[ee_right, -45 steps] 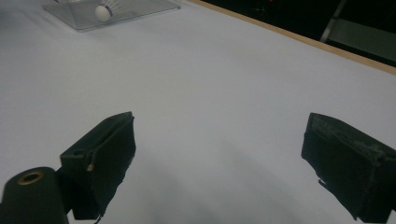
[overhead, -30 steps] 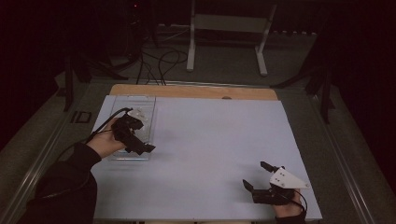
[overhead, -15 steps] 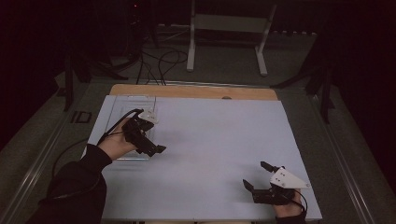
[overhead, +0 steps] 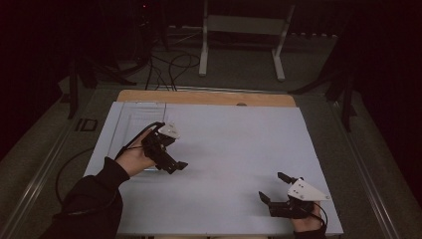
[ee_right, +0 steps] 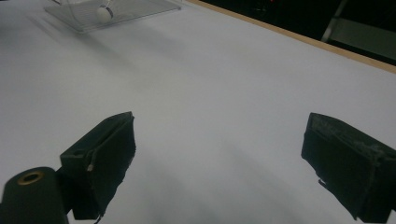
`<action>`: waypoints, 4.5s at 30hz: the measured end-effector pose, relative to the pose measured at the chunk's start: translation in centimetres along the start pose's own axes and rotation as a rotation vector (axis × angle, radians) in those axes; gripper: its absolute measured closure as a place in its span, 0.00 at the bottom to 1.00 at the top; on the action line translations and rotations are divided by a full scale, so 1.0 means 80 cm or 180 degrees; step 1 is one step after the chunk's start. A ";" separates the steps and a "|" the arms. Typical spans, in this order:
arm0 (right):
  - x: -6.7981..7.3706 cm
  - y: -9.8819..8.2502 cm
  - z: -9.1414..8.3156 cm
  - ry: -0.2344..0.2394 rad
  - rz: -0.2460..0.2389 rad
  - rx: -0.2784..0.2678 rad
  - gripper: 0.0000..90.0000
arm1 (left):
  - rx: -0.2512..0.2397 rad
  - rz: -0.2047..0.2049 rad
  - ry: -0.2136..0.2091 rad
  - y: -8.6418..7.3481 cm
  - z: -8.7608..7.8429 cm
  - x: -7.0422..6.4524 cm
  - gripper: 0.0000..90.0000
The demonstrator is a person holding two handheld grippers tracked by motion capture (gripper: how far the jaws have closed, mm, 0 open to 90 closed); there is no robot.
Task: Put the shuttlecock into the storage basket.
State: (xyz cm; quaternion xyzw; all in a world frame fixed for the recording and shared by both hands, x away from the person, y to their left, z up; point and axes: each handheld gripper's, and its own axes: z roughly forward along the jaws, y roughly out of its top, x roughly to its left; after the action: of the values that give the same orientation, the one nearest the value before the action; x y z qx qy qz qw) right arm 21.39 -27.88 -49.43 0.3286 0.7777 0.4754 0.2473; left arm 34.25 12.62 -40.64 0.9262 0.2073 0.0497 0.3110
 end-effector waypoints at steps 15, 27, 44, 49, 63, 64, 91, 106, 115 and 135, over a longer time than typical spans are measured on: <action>0.001 0.001 -0.001 0.0002 -0.0010 -0.0003 0.11 | -0.0113 0.0083 -0.0117 -0.001 0.017 -0.017 0.00; 0.001 0.001 -0.001 0.0008 -0.0018 -0.0001 0.11 | -0.0212 0.0138 -0.0221 -0.006 0.027 -0.035 0.00; 0.001 0.001 0.000 0.0009 -0.0022 0.0020 0.11 | -0.0295 0.0148 -0.0316 -0.026 0.044 -0.049 0.00; 0.002 0.000 0.001 0.0022 -0.0025 0.0029 0.11 | -0.0325 0.0113 -0.0310 -0.037 0.052 -0.050 0.00; 0.002 0.000 0.001 0.0025 -0.0018 0.0049 0.11 | -0.0339 0.0106 -0.0371 -0.068 0.058 -0.060 0.00; 0.002 0.000 0.001 0.0027 -0.0018 0.0050 0.11 | -0.0322 0.0139 -0.0352 -0.071 0.057 -0.060 0.00; 0.003 -0.001 0.003 0.0050 -0.0019 0.0089 0.11 | -0.0353 0.0019 -0.0258 -0.130 0.058 -0.078 0.00; 0.002 -0.001 0.003 0.0054 -0.0023 0.0087 0.11 | -0.0465 -0.0180 -0.0177 -0.150 0.046 -0.077 0.00; 0.002 -0.001 0.003 0.0065 -0.0026 0.0099 0.11 | -0.0503 -0.0270 -0.0137 -0.162 0.043 -0.076 0.00; 0.003 -0.001 0.005 0.0079 -0.0037 0.0137 0.11 | -0.0658 -0.0399 0.0030 -0.171 0.042 -0.075 0.00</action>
State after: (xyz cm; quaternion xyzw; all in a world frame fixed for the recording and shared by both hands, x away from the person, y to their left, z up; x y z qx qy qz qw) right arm 21.45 -27.52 -49.71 0.3235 0.7927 0.4611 0.2332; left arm 24.71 18.10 -51.29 0.8742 0.2600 0.0557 0.4063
